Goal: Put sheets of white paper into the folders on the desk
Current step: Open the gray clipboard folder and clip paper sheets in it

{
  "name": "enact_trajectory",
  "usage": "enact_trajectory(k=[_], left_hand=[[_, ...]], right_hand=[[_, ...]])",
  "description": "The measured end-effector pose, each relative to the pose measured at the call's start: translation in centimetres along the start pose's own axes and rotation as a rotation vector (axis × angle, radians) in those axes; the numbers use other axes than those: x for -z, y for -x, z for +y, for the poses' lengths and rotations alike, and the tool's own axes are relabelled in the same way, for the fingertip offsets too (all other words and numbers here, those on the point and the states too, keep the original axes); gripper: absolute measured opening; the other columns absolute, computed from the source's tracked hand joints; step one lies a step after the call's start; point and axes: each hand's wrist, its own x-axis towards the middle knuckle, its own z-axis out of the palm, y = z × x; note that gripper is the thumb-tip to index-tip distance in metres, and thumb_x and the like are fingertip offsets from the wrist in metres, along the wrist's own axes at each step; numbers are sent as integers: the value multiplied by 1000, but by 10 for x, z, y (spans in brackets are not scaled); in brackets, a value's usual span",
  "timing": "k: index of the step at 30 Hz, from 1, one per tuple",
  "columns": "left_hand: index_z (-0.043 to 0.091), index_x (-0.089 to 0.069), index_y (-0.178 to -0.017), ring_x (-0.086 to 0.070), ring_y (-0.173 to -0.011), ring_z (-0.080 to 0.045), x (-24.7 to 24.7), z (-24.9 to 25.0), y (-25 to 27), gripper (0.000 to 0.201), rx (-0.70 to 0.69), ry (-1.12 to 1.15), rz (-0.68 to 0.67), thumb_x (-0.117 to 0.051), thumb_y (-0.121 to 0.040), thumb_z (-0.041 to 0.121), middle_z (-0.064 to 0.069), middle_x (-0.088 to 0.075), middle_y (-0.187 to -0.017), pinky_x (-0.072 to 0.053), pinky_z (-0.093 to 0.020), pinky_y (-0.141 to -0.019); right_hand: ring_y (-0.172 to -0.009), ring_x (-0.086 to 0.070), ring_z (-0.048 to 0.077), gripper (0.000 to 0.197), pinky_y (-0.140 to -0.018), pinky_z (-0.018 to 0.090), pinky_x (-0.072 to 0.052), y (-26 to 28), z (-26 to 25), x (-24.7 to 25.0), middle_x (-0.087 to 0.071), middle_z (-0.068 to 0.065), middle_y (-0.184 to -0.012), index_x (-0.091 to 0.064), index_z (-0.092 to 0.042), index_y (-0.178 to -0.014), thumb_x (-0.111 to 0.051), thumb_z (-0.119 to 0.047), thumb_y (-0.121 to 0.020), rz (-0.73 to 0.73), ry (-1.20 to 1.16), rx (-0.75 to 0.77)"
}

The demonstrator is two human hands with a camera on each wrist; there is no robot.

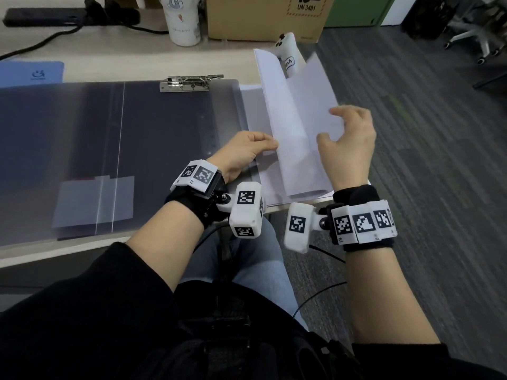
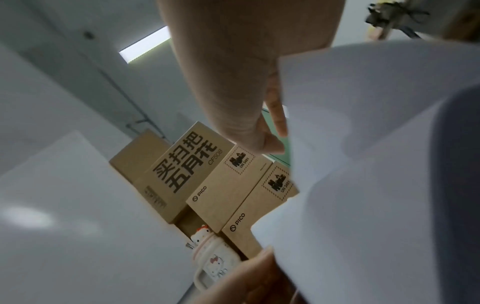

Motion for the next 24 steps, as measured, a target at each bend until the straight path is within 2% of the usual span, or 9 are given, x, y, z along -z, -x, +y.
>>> enact_trajectory(k=[3, 4, 7, 10, 12, 14, 17, 20, 24], left_hand=[[19, -62, -73, -58, -66, 0, 0, 1, 1, 18, 0, 1, -17, -61, -89, 12, 14, -64, -63, -45, -15, -66], [20, -62, -73, -57, -64, 0, 0, 2, 2, 18, 2, 0, -23, -60, -89, 13, 14, -64, -62, -45, -14, -61], [20, -60, -73, -57, -52, -1, 0, 3, 4, 18, 11, 27, -48, -60, -90, 14, 12, -62, -55, -45, -14, -49], [21, -64, -76, -56, -53, -4, 2, 5, 7, 15, -1, 52, -83, -60, -91, 20, 12, -67, -63, -45, -16, -51], [21, -68, -81, -60, -65, -4, 4, 4, 6, 18, -16, 60, -113, -56, -93, 25, 9, -72, -82, -46, -17, -59], [18, -67, -88, -63, -77, -3, 5, 4, 6, 20, -30, 69, -124, -50, -96, 27, 3, -70, -99, -49, -16, -64], [16, -65, -93, -59, -106, -12, 8, 1, 4, 20, -72, 110, -132, -47, -97, 23, 0, -70, -102, -50, -24, -89], [10, -63, -102, -58, -108, -13, 10, -2, 2, 19, -112, 149, -109, -45, -98, 16, 1, -69, -101, -50, -15, -86], [0, -52, -125, -57, -104, -8, 7, -3, -1, 32, -178, 213, 62, -49, -94, 5, -2, -61, -108, -45, -13, -90]], right_hand=[[-129, -43, 20, 39, -117, 46, -5, -1, 0, -1, -47, 6, -136, -58, -9, -121, -59, -18, -82, -50, 229, 37], [-132, -41, 18, 43, -117, 45, -3, -1, -1, -3, -47, 6, -138, -57, -10, -124, -62, -23, -83, -124, 249, 49], [-141, -30, 20, 77, -116, 34, -21, 7, -5, -13, -34, 11, -151, -36, -7, -142, -68, -40, -80, -457, 176, 14], [-147, -14, 22, 99, -116, 33, -19, 14, -10, -21, -12, 13, -159, -8, -5, -150, -66, -46, -81, -595, 217, -19], [-145, -19, 26, 95, -113, 35, -23, 13, -12, -23, -16, 15, -157, -7, -3, -150, -64, -41, -84, -556, 229, -45], [-133, -36, 34, 71, -102, 39, -34, 9, -12, -21, -36, 21, -146, -19, 1, -145, -56, -26, -90, -468, 232, -68], [-108, -50, 43, 39, -81, 42, -38, 7, -14, -16, -55, 27, -118, -39, 5, -130, -37, -7, -92, -321, 233, -41], [-102, -53, 44, 44, -83, 46, -42, 10, -20, -10, -61, 24, -112, -41, -2, -136, -32, -4, -93, -190, 169, -35], [-88, -55, 40, 40, -67, 33, -29, 10, -34, 1, -64, 22, -99, -46, -3, -131, -31, -2, -93, -3, 84, -10]])
